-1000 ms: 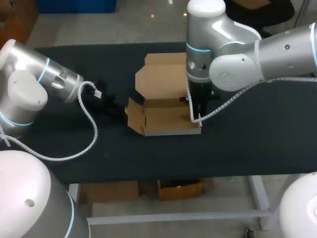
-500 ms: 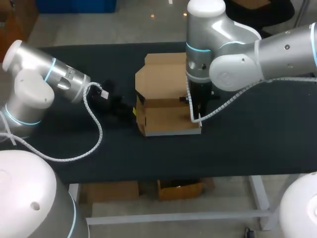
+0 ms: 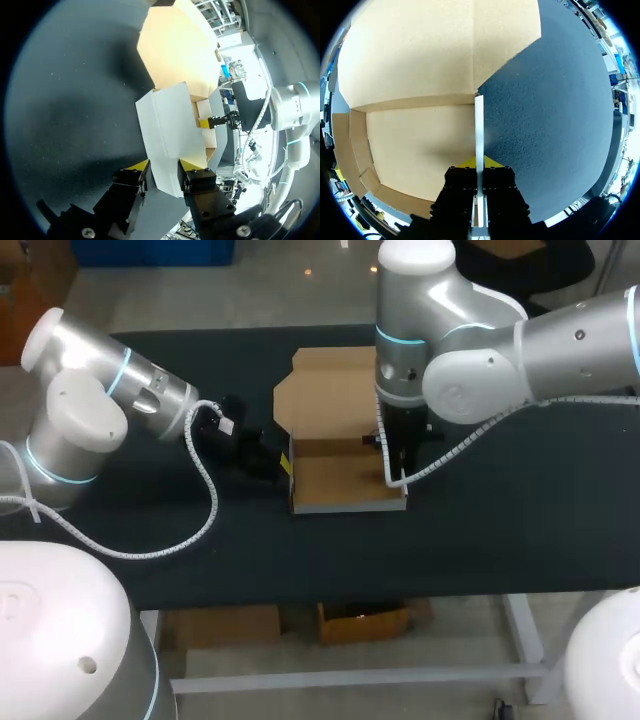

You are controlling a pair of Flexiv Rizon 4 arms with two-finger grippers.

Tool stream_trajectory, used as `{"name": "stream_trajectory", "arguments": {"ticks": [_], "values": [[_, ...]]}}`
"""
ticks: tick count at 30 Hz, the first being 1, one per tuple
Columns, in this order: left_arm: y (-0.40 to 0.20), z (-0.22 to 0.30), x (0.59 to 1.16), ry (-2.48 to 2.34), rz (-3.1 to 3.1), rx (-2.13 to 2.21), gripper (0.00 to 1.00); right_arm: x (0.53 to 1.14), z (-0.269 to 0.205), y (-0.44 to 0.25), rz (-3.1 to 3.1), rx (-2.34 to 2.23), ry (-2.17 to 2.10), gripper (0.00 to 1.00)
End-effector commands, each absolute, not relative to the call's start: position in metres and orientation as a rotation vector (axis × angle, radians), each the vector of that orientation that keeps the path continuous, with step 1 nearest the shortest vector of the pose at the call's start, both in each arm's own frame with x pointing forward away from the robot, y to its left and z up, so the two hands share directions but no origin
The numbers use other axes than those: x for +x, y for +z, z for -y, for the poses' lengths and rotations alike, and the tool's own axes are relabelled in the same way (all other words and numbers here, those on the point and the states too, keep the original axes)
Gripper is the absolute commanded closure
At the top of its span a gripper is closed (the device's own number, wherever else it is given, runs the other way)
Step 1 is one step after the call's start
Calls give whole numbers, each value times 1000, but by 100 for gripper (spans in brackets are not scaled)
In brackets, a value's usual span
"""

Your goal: Assemble the packaging by folding the flat box into shape, placing the metal phone stand inside, and closing the box properly

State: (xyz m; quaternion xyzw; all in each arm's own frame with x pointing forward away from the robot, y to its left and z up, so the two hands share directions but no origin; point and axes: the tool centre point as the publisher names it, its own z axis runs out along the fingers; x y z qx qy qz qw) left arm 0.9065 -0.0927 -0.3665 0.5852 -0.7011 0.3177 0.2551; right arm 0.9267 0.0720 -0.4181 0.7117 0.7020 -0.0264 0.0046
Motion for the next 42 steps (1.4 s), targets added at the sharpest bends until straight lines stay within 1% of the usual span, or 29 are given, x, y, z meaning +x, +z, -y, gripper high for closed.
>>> {"name": "stream_trajectory", "arguments": {"ticks": [1, 9, 26, 42], "values": [[-364, 102, 905, 839, 1923, 1627, 61, 927, -73, -418, -2199, 2230, -84, 100], [-366, 108, 907, 811, 1951, 1714, 58, 927, -73, -418, -2199, 2230, -84, 100], [-367, 113, 912, 747, 2010, 1886, 58, 927, -73, -418, -2199, 2230, -84, 100], [-374, 124, 924, 572, 2077, 2025, 58, 927, -73, -418, -2199, 2230, -84, 100]]}}
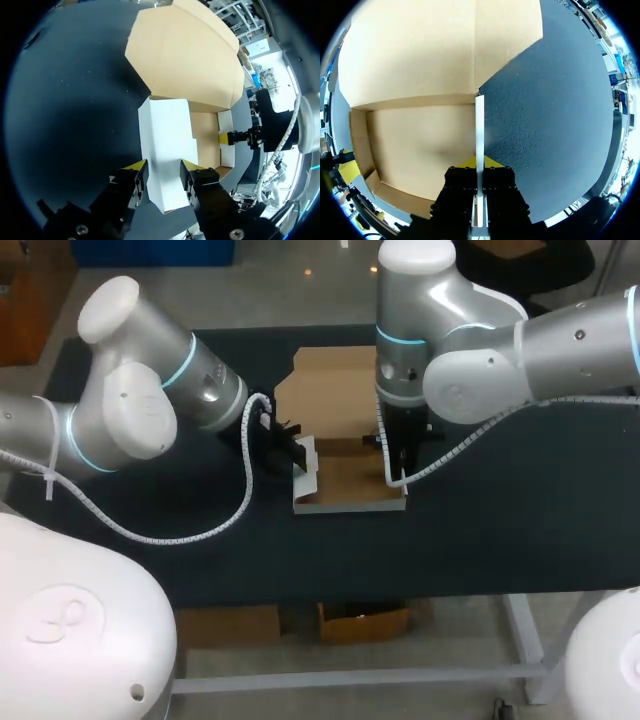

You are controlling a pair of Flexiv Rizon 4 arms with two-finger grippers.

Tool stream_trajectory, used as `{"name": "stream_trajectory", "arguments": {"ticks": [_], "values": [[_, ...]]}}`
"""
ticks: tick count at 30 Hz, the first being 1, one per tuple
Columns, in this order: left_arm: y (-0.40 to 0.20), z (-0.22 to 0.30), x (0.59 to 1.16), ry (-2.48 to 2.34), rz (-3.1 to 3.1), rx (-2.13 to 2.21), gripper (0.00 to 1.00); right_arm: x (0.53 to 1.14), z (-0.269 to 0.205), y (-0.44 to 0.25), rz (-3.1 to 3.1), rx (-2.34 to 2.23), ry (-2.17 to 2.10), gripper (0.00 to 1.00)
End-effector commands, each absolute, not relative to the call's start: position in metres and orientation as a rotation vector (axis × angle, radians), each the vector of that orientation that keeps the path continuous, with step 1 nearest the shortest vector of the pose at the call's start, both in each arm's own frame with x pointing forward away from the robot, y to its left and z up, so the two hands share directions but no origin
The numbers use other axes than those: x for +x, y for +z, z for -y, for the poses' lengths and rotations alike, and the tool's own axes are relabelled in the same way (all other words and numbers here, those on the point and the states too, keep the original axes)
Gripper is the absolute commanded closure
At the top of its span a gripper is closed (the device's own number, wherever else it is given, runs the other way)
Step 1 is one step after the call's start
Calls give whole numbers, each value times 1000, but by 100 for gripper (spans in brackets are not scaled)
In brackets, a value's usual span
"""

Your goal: Assemble the packaging by folding the flat box into shape, placing the metal phone stand inside, and closing the box properly

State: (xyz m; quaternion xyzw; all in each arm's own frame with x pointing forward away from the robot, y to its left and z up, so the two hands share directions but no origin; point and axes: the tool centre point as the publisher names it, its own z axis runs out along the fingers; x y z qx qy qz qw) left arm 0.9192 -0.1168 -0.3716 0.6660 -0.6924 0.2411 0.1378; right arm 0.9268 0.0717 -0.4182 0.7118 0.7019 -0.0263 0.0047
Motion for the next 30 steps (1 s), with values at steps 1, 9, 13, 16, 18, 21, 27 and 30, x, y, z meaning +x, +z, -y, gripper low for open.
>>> {"name": "stream_trajectory", "arguments": {"ticks": [1, 9, 13, 16, 18, 21, 27, 30], "values": [[-375, 125, 925, 563, 2083, 2036, 58, 927, -73, -418, -2199, 2230, -84, 100], [-383, 123, 928, 473, 2105, 2133, 60, 927, -73, -418, -2199, 2230, -84, 100], [-386, 121, 929, 444, 2109, 2166, 62, 927, -73, -418, -2199, 2230, -84, 100], [-388, 120, 929, 415, 2112, 2209, 65, 927, -73, -418, -2199, 2230, -84, 100], [-390, 119, 929, 385, 2110, 2245, 68, 927, -73, -418, -2199, 2230, -84, 100], [-392, 119, 929, 349, 2117, 2290, 75, 927, -73, -418, -2199, 2230, -84, 100], [-395, 119, 929, 280, 2146, 2322, 76, 927, -73, -418, -2199, 2230, -84, 100], [-396, 119, 929, 260, 2154, 2330, 76, 927, -73, -418, -2199, 2230, -84, 100]]}}
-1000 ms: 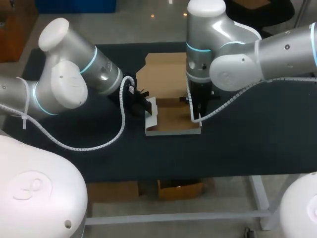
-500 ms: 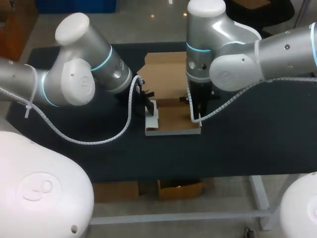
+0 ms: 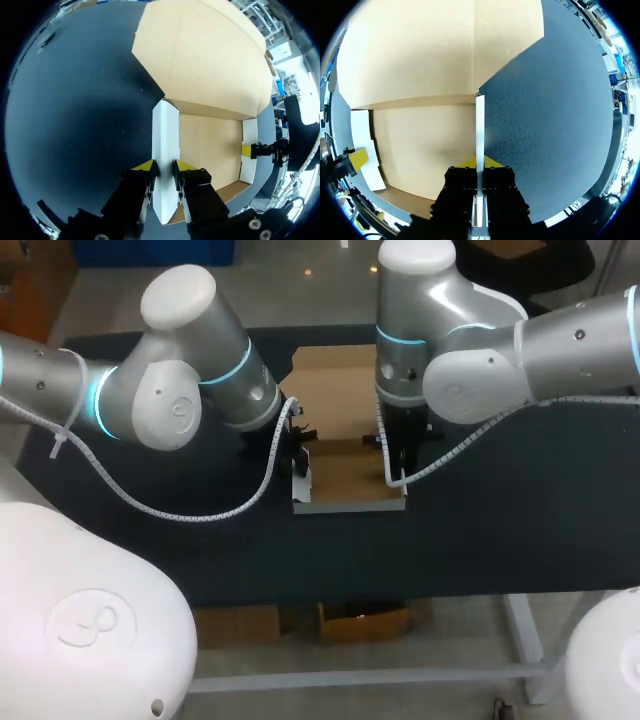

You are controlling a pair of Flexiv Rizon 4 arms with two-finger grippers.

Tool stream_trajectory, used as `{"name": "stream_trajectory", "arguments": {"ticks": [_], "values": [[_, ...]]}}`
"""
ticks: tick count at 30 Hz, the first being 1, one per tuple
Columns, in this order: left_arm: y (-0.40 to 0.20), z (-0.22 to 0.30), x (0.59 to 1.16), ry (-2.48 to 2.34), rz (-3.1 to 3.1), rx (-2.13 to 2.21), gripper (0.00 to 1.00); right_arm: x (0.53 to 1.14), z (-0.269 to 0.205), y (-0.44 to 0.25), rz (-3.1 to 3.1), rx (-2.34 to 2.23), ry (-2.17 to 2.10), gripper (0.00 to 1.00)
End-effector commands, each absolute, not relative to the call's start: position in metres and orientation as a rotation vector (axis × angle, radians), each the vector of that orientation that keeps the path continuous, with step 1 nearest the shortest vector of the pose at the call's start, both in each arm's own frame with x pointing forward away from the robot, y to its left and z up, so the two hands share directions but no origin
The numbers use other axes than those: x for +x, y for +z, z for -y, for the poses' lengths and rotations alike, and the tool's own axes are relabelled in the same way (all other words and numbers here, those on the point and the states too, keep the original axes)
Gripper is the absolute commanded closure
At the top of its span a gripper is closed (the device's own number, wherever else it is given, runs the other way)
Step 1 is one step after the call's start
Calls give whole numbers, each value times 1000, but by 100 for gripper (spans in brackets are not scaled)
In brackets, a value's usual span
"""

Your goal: Assemble the packaging by folding the flat box into shape, placing the metal phone stand inside, and closing the box properly

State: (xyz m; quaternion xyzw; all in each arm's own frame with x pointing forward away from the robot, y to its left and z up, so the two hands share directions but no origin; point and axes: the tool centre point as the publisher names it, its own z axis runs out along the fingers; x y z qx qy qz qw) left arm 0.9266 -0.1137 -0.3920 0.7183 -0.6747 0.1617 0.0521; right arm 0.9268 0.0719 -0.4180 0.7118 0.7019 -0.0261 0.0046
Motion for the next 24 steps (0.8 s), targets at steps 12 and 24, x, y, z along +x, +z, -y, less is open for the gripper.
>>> {"name": "stream_trajectory", "arguments": {"ticks": [12, 24], "values": [[-399, 122, 929, 148, 2196, 2356, 80, 927, -73, -418, -2199, 2230, -84, 100], [-408, 120, 932, 55, 2212, 2353, 80, 927, -73, -418, -2199, 2230, -84, 100]]}}
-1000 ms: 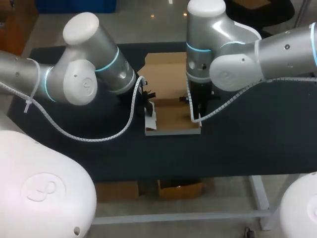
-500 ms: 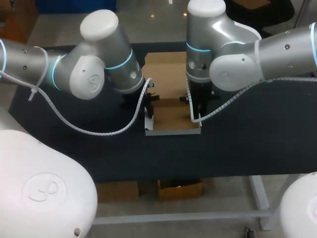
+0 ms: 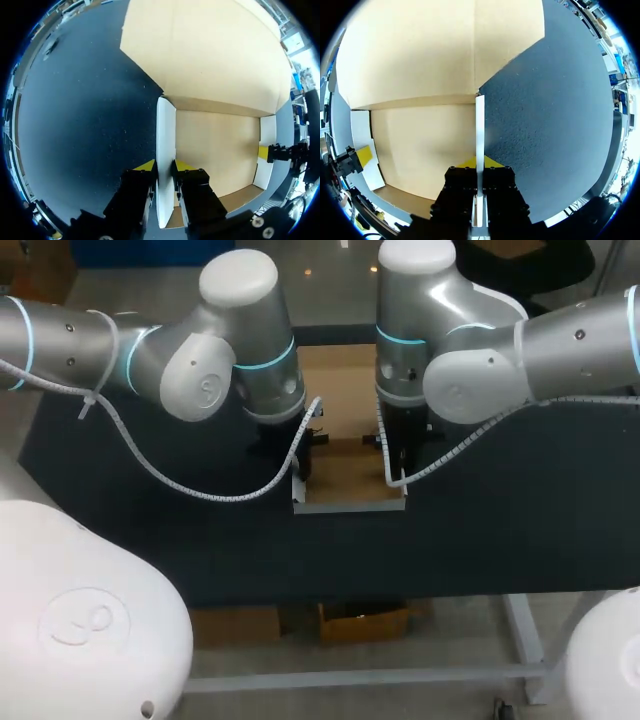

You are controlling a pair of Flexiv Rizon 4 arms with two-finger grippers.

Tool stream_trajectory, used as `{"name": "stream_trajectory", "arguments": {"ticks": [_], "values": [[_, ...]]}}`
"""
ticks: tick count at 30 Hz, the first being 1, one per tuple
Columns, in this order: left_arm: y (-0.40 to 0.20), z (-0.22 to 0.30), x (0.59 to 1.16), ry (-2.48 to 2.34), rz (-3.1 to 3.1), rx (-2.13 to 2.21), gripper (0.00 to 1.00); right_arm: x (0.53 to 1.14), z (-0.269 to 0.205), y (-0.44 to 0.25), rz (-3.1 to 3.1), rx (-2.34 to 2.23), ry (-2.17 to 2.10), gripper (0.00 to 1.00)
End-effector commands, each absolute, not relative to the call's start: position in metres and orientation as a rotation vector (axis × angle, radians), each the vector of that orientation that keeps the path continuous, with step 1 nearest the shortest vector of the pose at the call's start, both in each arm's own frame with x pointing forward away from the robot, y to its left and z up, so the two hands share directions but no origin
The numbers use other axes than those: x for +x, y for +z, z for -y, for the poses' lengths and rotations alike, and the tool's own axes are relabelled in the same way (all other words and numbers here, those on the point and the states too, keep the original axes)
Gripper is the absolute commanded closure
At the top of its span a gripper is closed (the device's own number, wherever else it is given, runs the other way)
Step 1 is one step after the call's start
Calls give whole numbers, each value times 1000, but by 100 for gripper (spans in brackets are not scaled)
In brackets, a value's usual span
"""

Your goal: Assemble the packaging by folding the flat box into shape, placing the metal phone stand inside, and closing the box properly

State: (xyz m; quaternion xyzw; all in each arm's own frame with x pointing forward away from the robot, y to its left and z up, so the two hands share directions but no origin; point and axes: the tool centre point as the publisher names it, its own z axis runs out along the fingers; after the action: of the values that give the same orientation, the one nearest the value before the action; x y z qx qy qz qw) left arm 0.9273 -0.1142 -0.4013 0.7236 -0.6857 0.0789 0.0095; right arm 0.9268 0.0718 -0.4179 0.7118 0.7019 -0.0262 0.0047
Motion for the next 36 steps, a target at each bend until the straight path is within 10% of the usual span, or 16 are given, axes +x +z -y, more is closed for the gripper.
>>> {"name": "stream_trajectory", "arguments": {"ticks": [1, 30, 36], "values": [[-408, 120, 932, 52, 2211, 2354, 80, 927, -73, -418, -2199, 2230, -84, 100], [-420, 108, 932, 2, 2209, 2350, 100, 927, -73, -418, -2199, 2230, -84, 100], [-418, 106, 929, 14, 2214, 2352, 100, 925, -75, -412, -2207, 2200, -60, 78]]}}
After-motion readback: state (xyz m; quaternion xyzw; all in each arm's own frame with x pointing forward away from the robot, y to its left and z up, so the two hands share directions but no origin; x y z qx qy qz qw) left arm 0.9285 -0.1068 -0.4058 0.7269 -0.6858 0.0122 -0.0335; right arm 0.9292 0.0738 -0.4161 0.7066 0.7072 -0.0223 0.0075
